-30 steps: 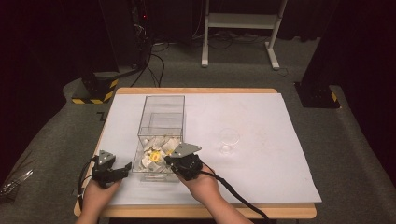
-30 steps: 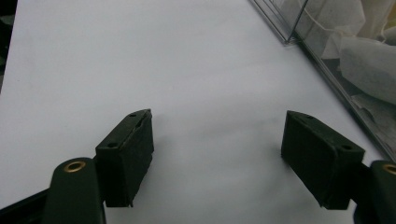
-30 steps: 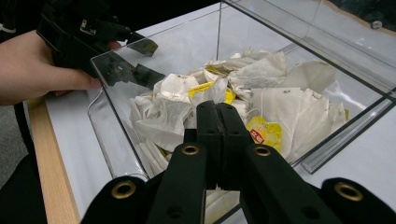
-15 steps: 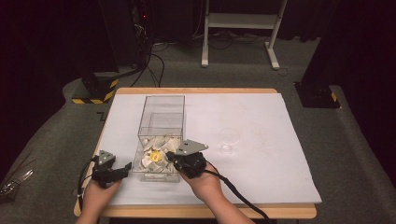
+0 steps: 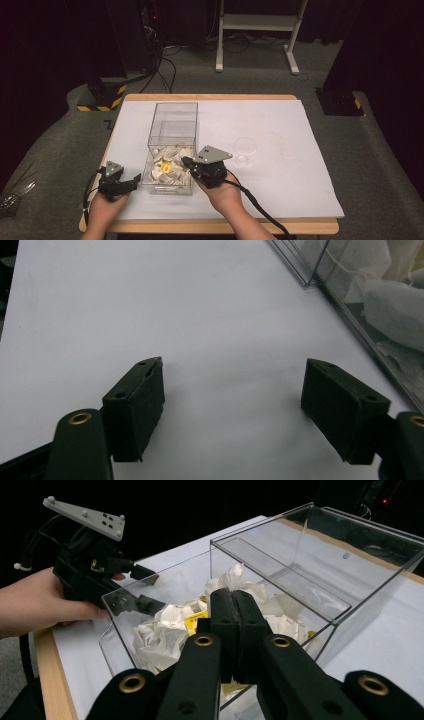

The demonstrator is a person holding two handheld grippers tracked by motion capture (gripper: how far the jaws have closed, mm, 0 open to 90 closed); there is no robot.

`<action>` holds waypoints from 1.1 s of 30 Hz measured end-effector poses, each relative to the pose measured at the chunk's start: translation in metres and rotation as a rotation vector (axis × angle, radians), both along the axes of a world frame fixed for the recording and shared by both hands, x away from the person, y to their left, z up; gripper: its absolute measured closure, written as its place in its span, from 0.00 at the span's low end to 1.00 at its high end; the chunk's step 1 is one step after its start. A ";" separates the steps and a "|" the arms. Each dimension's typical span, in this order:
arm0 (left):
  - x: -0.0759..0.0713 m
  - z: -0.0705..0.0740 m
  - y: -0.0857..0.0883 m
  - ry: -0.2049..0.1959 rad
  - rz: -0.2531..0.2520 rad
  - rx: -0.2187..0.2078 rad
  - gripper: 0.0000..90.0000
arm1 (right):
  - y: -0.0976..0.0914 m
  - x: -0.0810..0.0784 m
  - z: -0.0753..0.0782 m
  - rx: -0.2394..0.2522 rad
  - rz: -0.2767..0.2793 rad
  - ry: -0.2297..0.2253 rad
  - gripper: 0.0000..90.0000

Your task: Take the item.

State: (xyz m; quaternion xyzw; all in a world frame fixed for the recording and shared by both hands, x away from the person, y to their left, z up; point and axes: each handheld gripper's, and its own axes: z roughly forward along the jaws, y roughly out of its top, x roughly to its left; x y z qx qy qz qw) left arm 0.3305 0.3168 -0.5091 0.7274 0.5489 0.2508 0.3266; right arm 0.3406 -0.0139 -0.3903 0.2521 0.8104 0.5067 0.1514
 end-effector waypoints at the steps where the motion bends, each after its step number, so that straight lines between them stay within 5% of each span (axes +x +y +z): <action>1: 0.000 0.000 0.000 0.000 -0.001 0.001 0.28 | -0.001 0.000 0.001 0.005 -0.003 0.000 1.00; 33: 0.000 0.000 0.000 0.001 -0.002 0.000 0.28 | -0.033 0.012 0.023 0.046 -0.073 -0.041 1.00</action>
